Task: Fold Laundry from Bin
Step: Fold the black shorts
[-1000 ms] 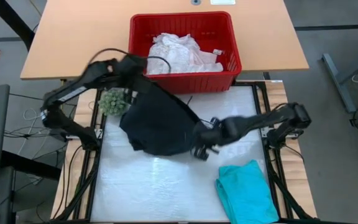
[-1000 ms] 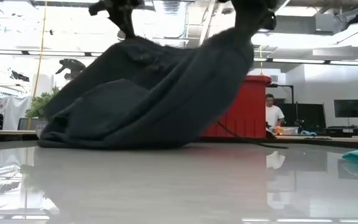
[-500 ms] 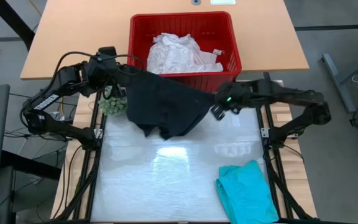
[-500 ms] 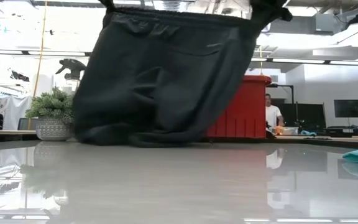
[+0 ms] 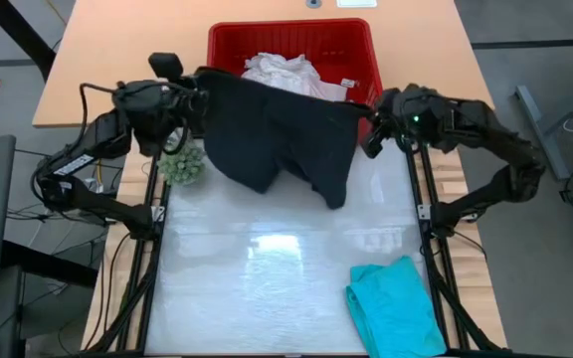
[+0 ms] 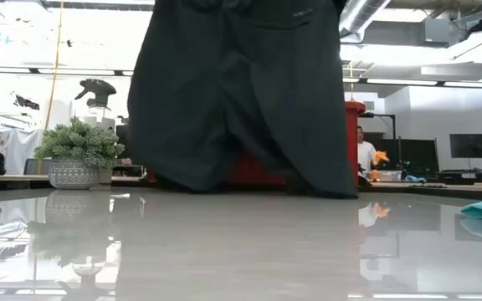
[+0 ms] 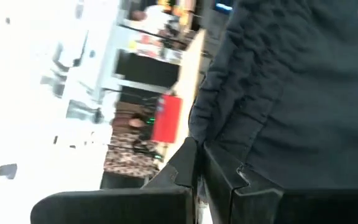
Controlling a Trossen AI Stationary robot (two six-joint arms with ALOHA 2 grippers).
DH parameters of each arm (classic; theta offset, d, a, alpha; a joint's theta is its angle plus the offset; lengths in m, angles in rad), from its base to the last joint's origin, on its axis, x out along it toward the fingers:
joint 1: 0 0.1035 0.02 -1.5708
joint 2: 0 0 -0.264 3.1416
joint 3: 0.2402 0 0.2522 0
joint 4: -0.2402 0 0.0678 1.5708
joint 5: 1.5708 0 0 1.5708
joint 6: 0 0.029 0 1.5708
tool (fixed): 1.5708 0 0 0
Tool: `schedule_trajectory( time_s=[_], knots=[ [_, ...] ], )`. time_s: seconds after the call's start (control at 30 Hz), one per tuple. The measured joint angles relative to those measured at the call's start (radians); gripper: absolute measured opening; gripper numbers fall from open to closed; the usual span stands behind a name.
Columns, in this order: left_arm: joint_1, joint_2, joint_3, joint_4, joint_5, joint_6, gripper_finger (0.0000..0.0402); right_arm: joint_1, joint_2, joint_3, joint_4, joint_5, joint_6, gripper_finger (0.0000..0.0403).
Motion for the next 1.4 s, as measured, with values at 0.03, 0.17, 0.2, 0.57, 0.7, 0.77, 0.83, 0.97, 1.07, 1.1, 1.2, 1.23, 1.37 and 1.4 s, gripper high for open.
schedule_trajectory(
  time_s=[0.03, 0.17, 0.2, 0.57, 0.7, 0.77, 0.83, 0.97, 1.07, 1.1, 1.2, 1.23, 1.37, 1.4],
  knots=[
    [-0.013, -0.001, 0.000, 0.004, -0.025, 0.031, 0.0002, 0.004, 0.009, 0.018, -0.008, 0.011, -0.022, 0.0024],
    [-0.059, -0.006, 0.000, -0.050, -0.102, 0.026, 0.0002, 0.043, 0.037, 0.083, -0.044, 0.056, -0.136, 0.0024],
    [-0.071, -0.007, 0.000, -0.084, -0.107, -0.038, 0.0002, 0.059, 0.044, 0.094, -0.049, 0.075, -0.158, 0.0024],
    [-0.221, -0.016, 0.001, -0.884, 0.486, -0.862, 0.0002, 0.253, 0.082, 0.106, -0.199, -0.206, -0.093, 0.0024],
    [-0.215, -0.016, 0.001, -0.869, 0.532, -0.871, 0.0002, 0.262, 0.085, 0.106, -0.258, -0.149, -0.036, 0.0024],
    [-0.191, -0.016, 0.001, -0.835, 0.449, -0.824, 0.0002, 0.231, 0.094, 0.107, -0.268, -0.101, -0.050, 0.0024],
    [-0.153, -0.015, 0.001, -0.791, 0.406, -0.764, 0.0002, 0.188, 0.107, 0.107, -0.260, -0.069, -0.085, 0.0024],
    [-0.047, 0.002, 0.001, -0.675, 0.419, -0.593, 0.0002, 0.067, 0.131, 0.107, -0.243, -0.052, -0.240, 0.0024],
    [0.037, 0.021, 0.001, -0.547, 0.377, -0.450, 0.0002, -0.027, 0.143, 0.106, -0.169, -0.014, -0.391, 0.0024],
    [0.060, 0.028, 0.001, -0.501, 0.344, -0.403, 0.0002, -0.049, 0.145, 0.106, -0.121, 0.006, -0.439, 0.0024],
    [0.097, 0.036, 0.001, -0.364, 0.204, -0.295, 0.0002, -0.085, 0.141, 0.130, -0.020, 0.031, -0.565, 0.0024],
    [0.101, 0.035, 0.001, -0.331, 0.174, -0.275, 0.0002, -0.084, 0.139, 0.147, -0.001, 0.031, -0.590, 0.0024],
    [0.074, 0.017, 0.027, -0.379, 0.176, -0.378, 0.0002, -0.047, 0.134, 0.210, -0.047, 0.000, -0.548, 0.0024],
    [0.054, 0.008, 0.032, -0.415, 0.196, -0.457, 0.0001, -0.034, 0.134, 0.212, -0.079, -0.035, -0.507, 0.0024]
  ],
)
